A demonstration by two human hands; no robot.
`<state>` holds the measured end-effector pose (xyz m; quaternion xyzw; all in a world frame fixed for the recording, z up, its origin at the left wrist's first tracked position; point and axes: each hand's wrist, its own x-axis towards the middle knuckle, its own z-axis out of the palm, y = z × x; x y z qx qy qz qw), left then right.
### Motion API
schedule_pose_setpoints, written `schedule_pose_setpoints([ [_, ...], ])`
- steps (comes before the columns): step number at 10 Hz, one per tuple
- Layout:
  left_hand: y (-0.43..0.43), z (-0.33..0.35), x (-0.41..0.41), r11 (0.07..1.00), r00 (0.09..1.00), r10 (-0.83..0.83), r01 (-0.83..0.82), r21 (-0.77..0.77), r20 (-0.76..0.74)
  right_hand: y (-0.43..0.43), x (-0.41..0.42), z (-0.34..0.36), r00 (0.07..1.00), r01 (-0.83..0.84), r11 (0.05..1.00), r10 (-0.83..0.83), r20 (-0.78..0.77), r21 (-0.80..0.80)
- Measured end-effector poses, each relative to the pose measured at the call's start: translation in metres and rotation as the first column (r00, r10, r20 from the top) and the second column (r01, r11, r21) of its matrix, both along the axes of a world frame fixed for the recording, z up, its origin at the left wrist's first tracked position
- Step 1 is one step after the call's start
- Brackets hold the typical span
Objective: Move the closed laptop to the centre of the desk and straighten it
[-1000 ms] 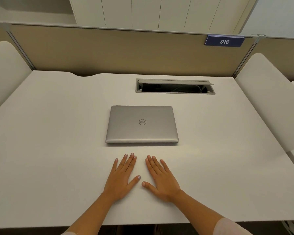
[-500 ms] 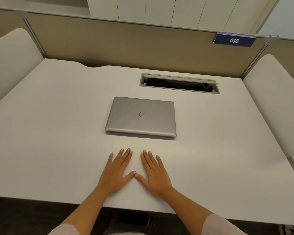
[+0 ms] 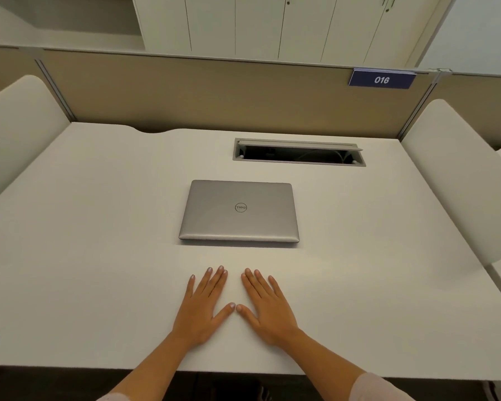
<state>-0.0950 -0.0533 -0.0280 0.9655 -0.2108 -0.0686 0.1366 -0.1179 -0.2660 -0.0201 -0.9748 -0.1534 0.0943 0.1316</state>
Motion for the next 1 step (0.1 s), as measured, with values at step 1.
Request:
schedule_pose_setpoints([
  [1,0.0018,0.0096,0.0125,0.999,1.0,-0.017,0.016,-0.029,-0.011,0.0022,0.0109,0.0072,1.0,0.009,0.998,-0.008,-0.018,0.058],
])
